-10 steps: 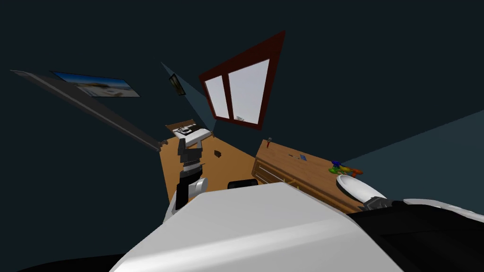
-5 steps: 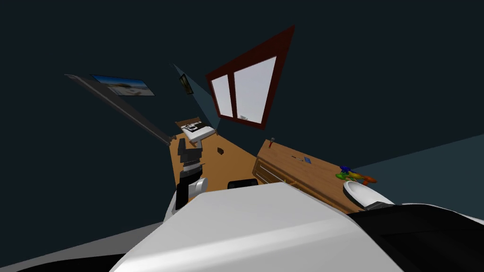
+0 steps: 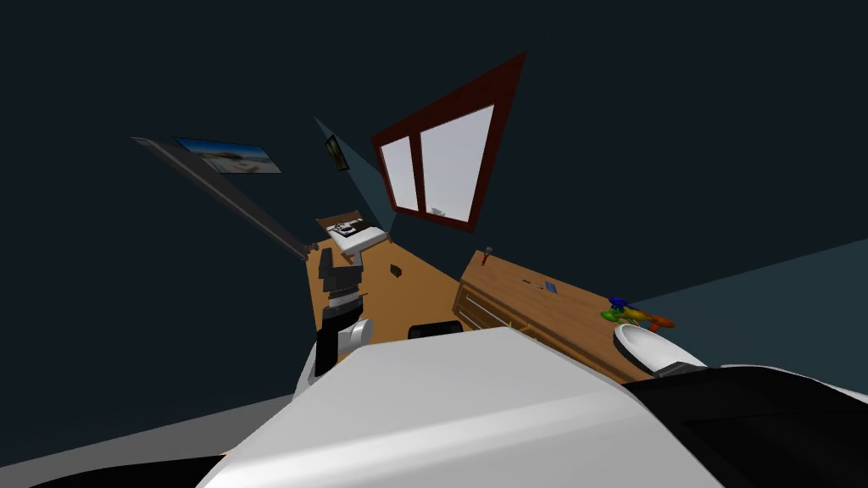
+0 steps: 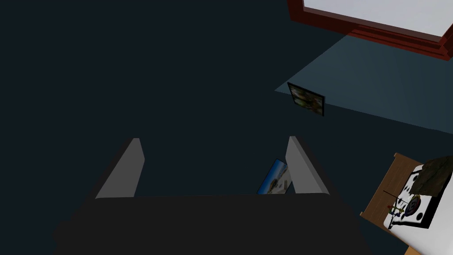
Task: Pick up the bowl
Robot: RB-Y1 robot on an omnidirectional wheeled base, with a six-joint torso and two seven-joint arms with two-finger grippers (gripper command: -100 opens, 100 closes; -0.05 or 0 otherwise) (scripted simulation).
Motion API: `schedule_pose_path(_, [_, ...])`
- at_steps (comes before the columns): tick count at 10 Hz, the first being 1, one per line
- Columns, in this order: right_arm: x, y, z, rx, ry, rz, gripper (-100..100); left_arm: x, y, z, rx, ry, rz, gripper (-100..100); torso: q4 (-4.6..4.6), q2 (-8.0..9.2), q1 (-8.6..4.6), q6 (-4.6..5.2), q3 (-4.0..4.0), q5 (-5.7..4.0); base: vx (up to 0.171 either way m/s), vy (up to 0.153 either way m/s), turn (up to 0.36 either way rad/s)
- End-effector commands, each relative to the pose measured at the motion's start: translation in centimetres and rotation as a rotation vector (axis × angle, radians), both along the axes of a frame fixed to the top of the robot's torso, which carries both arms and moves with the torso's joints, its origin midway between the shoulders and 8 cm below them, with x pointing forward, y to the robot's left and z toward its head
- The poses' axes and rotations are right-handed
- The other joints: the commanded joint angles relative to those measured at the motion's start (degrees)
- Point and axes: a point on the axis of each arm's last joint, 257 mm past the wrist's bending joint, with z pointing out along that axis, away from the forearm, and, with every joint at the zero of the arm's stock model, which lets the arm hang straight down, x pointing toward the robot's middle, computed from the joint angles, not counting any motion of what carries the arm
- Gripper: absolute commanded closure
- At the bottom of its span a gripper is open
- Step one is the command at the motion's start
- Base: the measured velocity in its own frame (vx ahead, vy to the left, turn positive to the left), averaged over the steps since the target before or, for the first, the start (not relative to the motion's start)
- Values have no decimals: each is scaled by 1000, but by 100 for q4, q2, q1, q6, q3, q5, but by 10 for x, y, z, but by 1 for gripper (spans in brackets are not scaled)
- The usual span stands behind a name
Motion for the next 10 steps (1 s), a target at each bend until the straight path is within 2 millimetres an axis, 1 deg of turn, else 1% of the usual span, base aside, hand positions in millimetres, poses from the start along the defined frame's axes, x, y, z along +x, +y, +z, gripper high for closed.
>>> schedule_pose_path(1, [0, 0, 0, 0, 0, 0, 100, 0, 0, 0, 0, 0, 0, 0, 0, 0, 0, 0, 0, 0, 0, 0, 0])
schedule_pose_path(2, [0, 0, 0, 0, 0, 0, 0, 0, 0, 0, 0, 0, 0, 0, 0, 0, 0, 0, 0, 0, 0, 0, 0])
schedule_pose_path(3, [-8, 2, -6, -1, -2, -34, 100, 0, 0, 0, 0, 0, 0, 0, 0, 0, -1, 0, 0, 0, -42, -12, 141])
schedule_pose_path(4, [3, -1, 2, 0, -4, 4, 100, 0, 0, 0, 0, 0, 0, 0, 4, 9, -9, -9, 6, -7, 16, 5, -183])
schedule_pose_path(5, [8, -2, 6, 1, -4, 24, 100, 0, 0, 0, 0, 0, 0, 0, 2, -2, -8, 9, 0, -6, 88, 42, -327])
schedule_pose_path(6, [8, -2, 6, 1, -4, 24, 100, 0, 0, 0, 0, 0, 0, 0, -2, -17, 7, 14, -8, -1, 76, 38, -120])
schedule_pose_path(7, [11, -3, 8, 1, -5, 34, 100, 0, 0, 0, 0, 0, 0, 0, -1, -24, 10, -5, -12, 1, 58, 21, -26])
schedule_pose_path(8, [19, -5, 14, 1, -6, 64, 100, 0, 0, 0, 0, 0, 0, 0, 0, -27, 7, -11, -13, 4, 95, 28, -185])
schedule_pose_path(9, [15, -3, 11, 3, -5, 49, 100, 0, 0, 0, 0, 0, 0, 0, -2, -35, 12, 1, -17, 7, 49, 19, -56])
schedule_pose_path(10, [16, -3, 11, 3, -4, 52, 0, 0, 0, 0, 0, 0, 0, 0, 0, -24, 10, -8, -12, 6, 7, 4, 8])
